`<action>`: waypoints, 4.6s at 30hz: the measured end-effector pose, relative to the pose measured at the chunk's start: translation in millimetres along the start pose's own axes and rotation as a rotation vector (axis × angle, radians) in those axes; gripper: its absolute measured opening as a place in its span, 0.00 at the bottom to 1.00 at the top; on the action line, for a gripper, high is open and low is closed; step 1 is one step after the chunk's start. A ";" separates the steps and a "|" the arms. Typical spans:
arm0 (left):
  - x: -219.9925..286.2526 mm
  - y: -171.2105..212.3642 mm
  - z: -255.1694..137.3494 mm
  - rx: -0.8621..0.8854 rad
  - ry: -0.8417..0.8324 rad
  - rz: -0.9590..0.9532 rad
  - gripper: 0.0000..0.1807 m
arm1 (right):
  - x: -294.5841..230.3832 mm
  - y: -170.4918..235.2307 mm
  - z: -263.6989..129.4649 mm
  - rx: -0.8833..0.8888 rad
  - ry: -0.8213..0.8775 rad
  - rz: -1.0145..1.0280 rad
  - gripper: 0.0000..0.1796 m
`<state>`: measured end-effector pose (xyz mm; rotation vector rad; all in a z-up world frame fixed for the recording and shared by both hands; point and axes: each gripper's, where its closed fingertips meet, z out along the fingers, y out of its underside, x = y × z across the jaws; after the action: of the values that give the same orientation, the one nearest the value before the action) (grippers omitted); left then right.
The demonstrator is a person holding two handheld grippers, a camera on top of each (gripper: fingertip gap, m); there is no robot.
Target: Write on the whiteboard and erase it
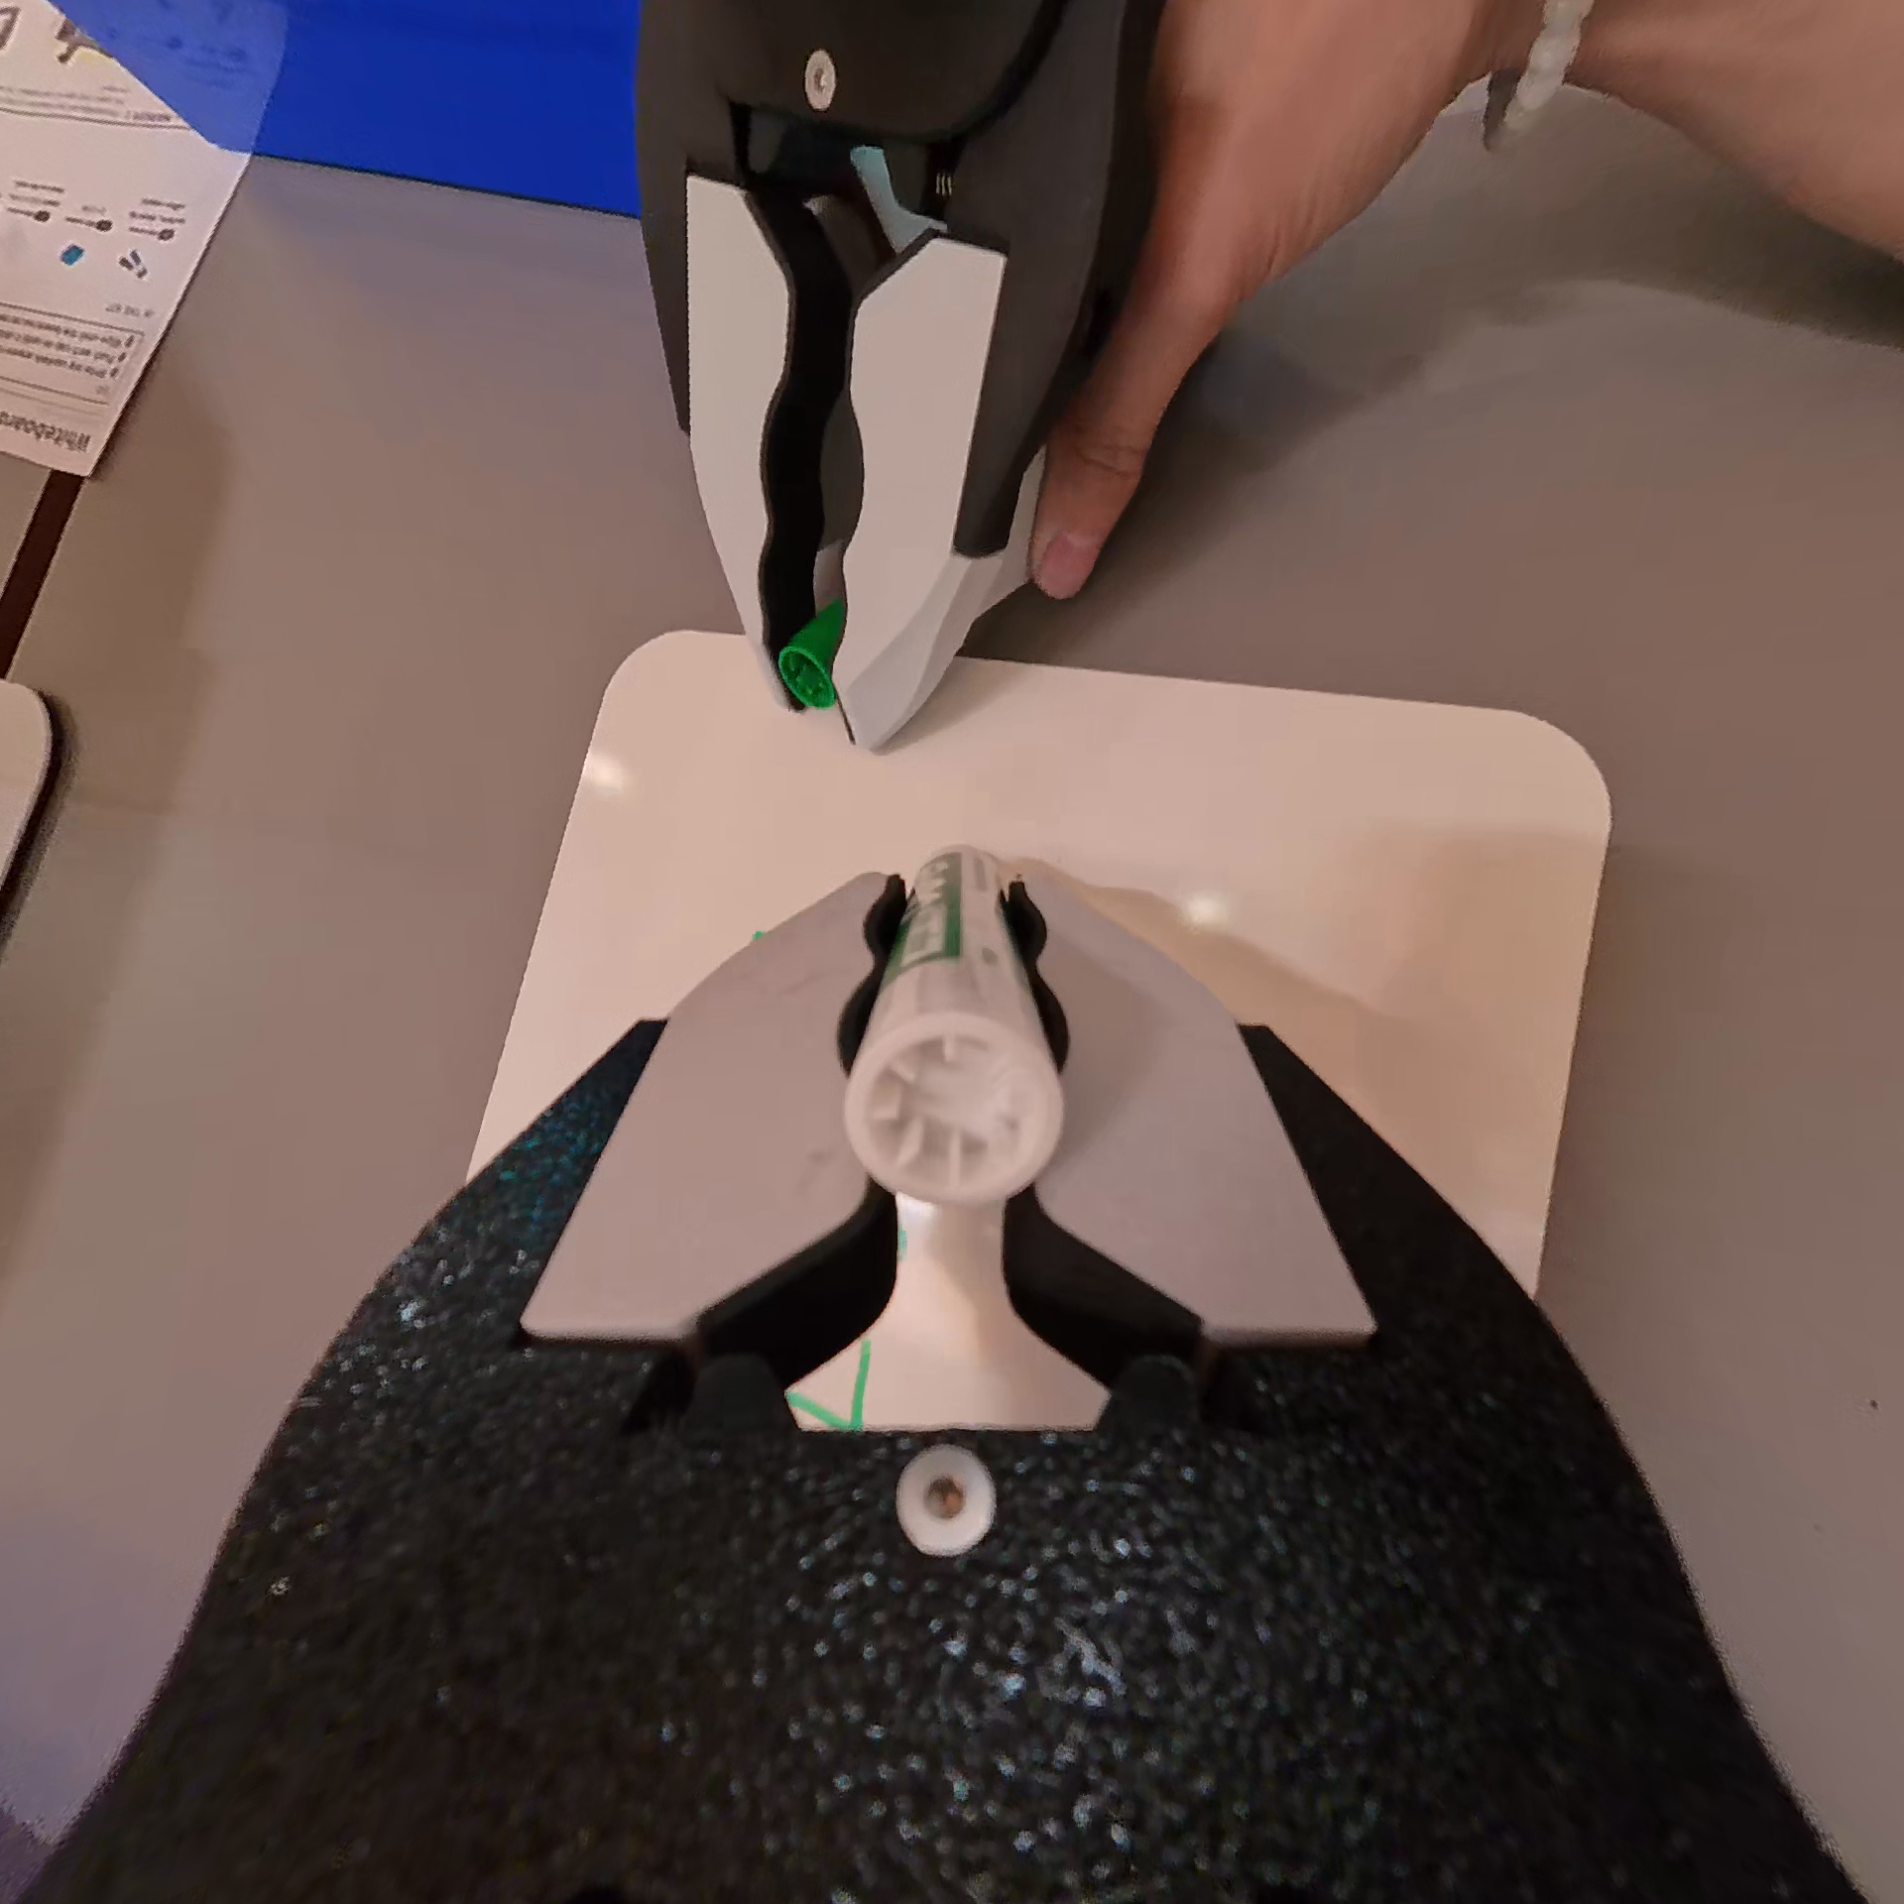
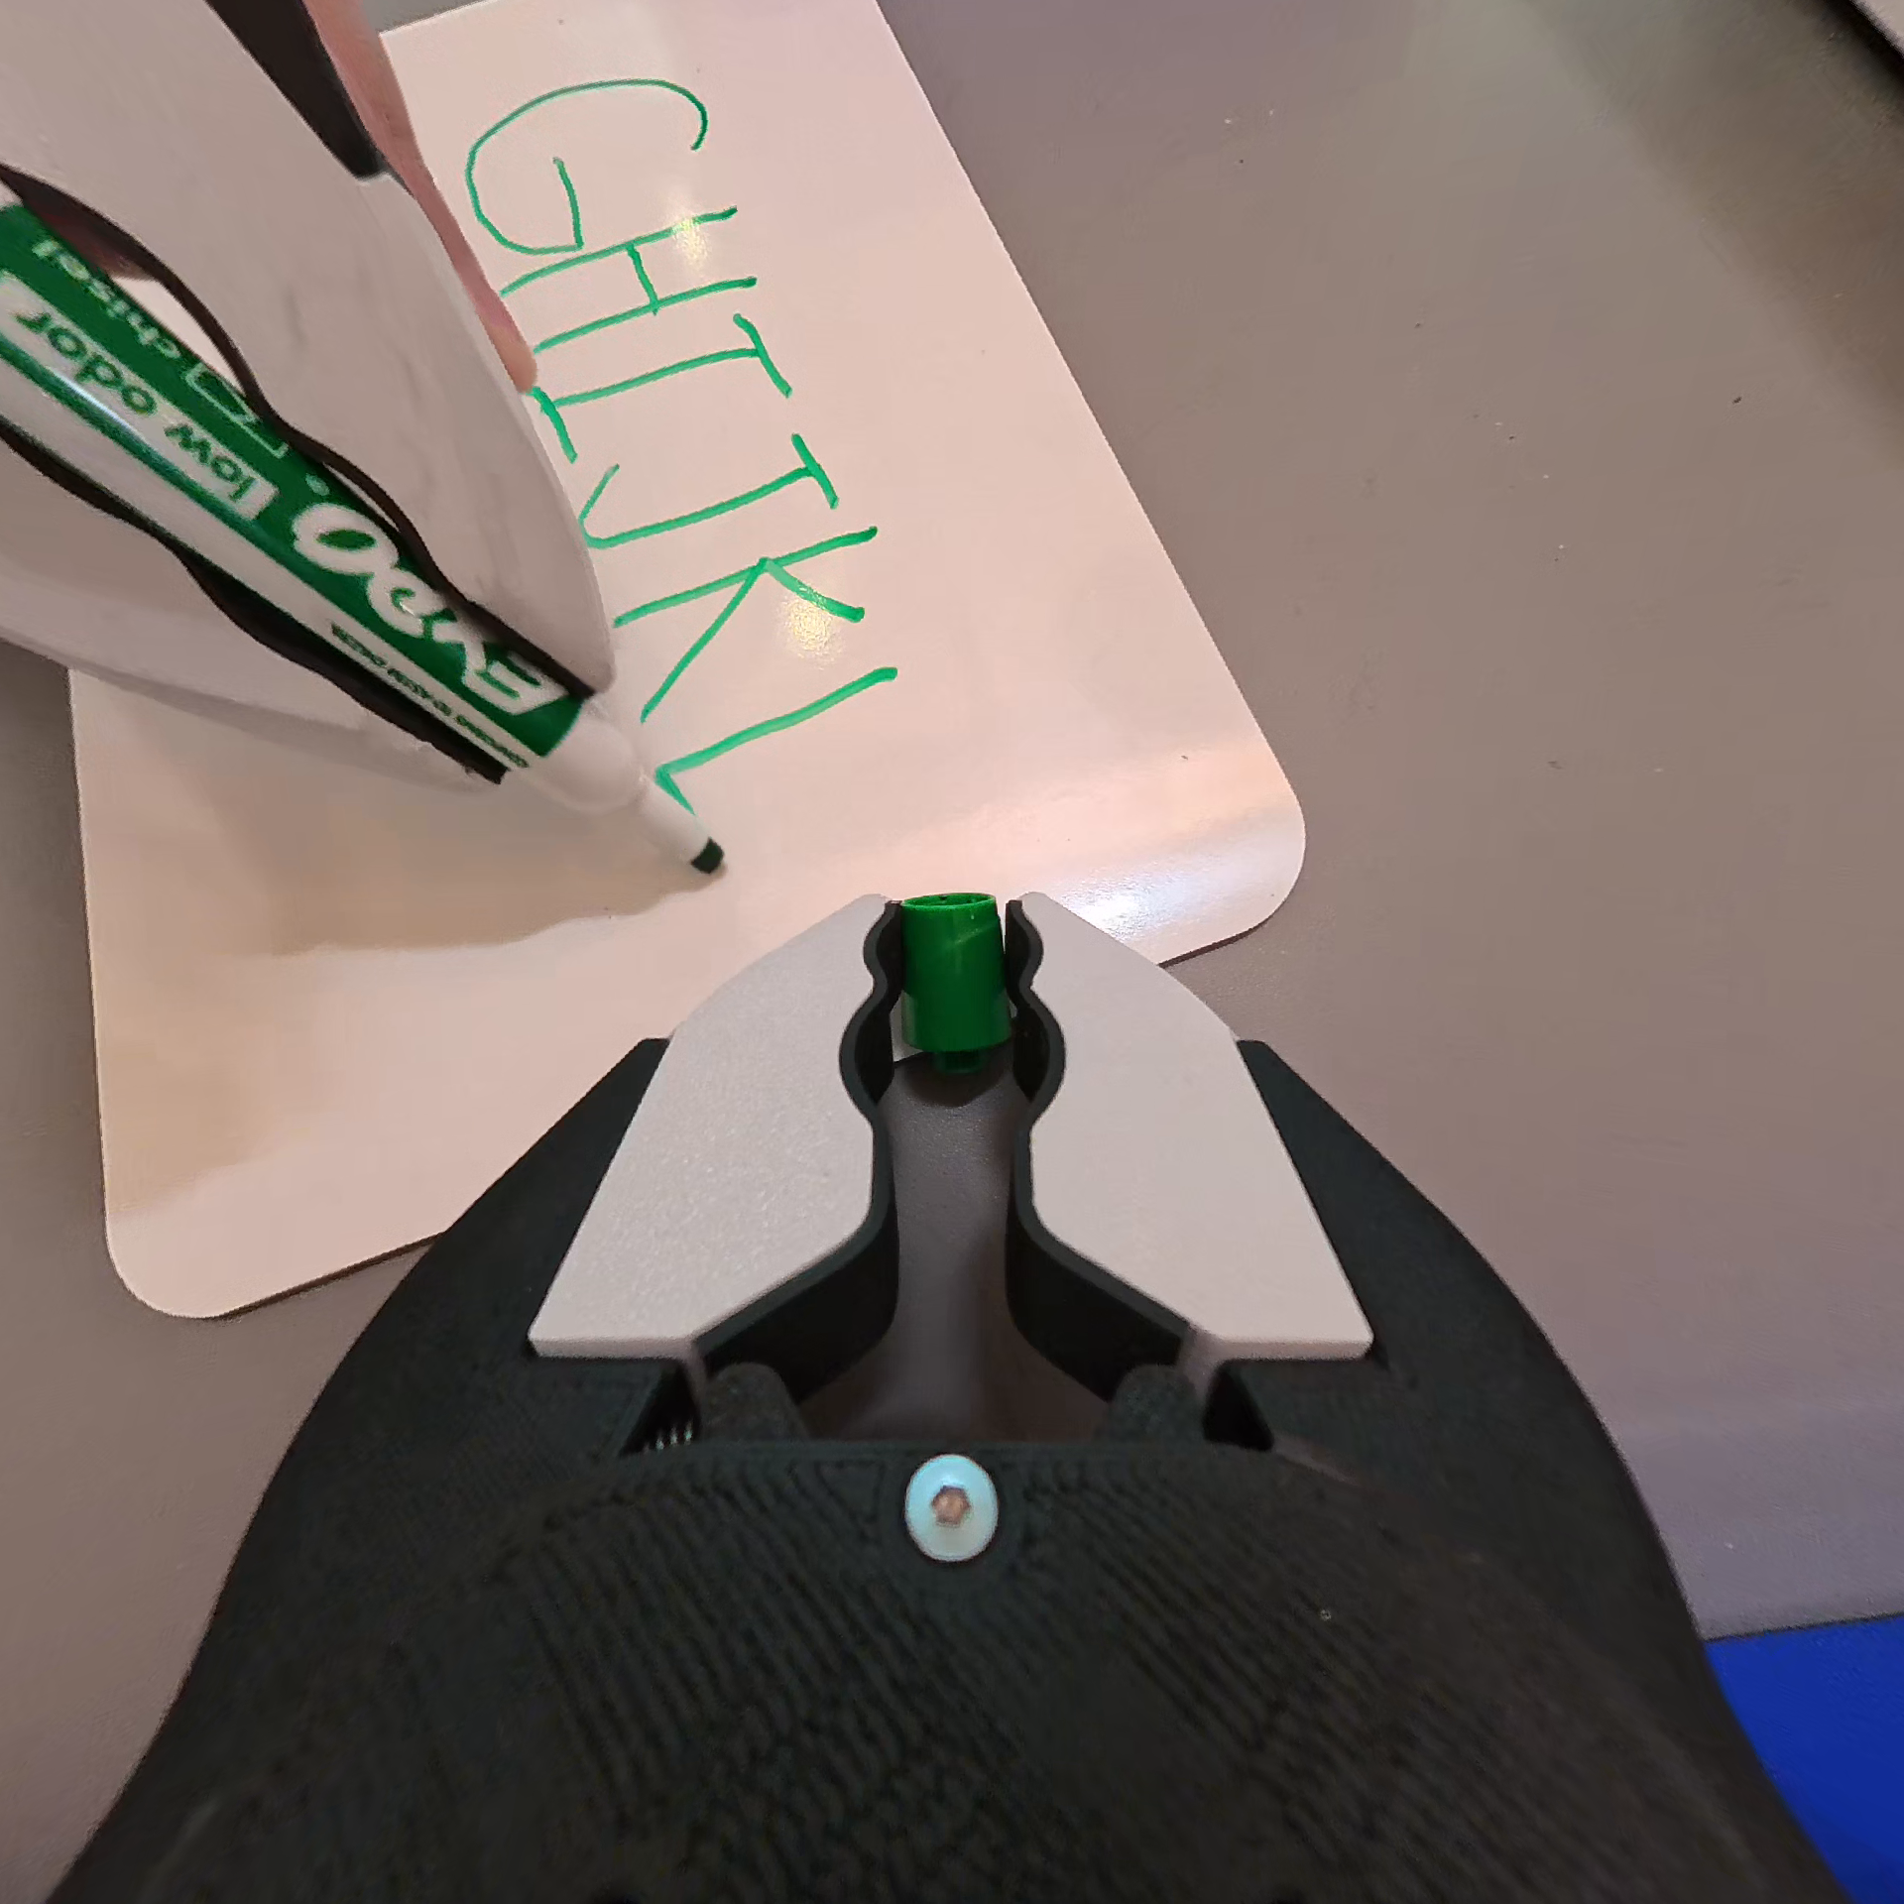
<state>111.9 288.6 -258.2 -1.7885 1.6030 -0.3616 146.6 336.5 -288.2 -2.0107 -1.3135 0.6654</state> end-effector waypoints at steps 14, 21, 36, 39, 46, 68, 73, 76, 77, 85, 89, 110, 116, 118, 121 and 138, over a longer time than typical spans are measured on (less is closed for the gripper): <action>-31.5 -16.3 -33.4 0.254 0.003 -0.213 0.10 | 0.8 -1.0 0.3 0.002 -0.003 0.007 0.10; -62.9 -11.2 -73.9 0.431 0.021 -0.371 0.10 | -5.1 -31.5 -7.7 0.088 0.064 -0.140 0.11; -48.5 -25.0 -79.1 0.496 0.089 -0.355 0.10 | -30.9 -80.9 -12.8 0.307 0.119 -0.354 0.11; -47.0 -23.8 -76.7 0.478 0.083 -0.342 0.10 | -32.0 -82.5 -13.0 0.314 0.119 -0.358 0.11; -47.0 -20.3 -71.6 0.453 0.074 -0.339 0.10 | -40.7 -85.9 -8.8 0.319 0.101 -0.393 0.11; -41.3 -8.8 -58.4 0.421 0.181 -0.365 0.11 | -47.8 -86.0 5.9 0.194 0.145 -0.406 0.10; -44.2 -9.3 -60.6 0.456 0.235 -0.513 0.11 | -45.6 -91.8 3.7 0.212 0.187 -0.398 0.10; -47.2 -10.7 -66.1 0.551 0.330 -0.654 0.11 | -47.7 -99.4 -0.8 0.268 0.171 -0.361 0.10; -47.1 -10.2 -66.0 0.562 0.329 -0.654 0.11 | -47.4 -99.1 -0.4 0.270 0.171 -0.358 0.10; -46.1 -6.1 -59.6 0.495 0.252 -0.525 0.11 | -44.6 -92.9 6.4 0.227 0.177 -0.355 0.10; -46.4 -6.1 -59.3 0.525 0.320 -0.611 0.11 | -45.0 -94.0 5.4 0.225 0.186 -0.364 0.10; -46.7 0.0 -44.7 0.338 0.183 -0.436 0.11 | -36.1 -82.4 18.6 0.115 0.254 -0.404 0.10; -52.0 -4.4 -54.0 0.558 0.311 -0.640 0.10 | -39.2 -95.8 8.0 0.272 0.172 -0.320 0.10; -53.1 -5.2 -56.0 0.607 0.321 -0.670 0.10 | -39.5 -98.2 6.8 0.295 0.176 -0.324 0.10; -53.8 -6.7 -58.1 0.648 0.329 -0.680 0.10 | -39.0 -99.5 5.4 0.306 0.172 -0.321 0.11; -82.7 12.8 -77.3 0.675 0.244 -0.688 0.10 | 5.1 -64.0 -40.1 0.374 0.134 -0.115 0.39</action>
<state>37.7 343.5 -191.3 -1.7142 0.7837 -1.3060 138.2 350.8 -214.3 -1.6366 -1.1221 0.6554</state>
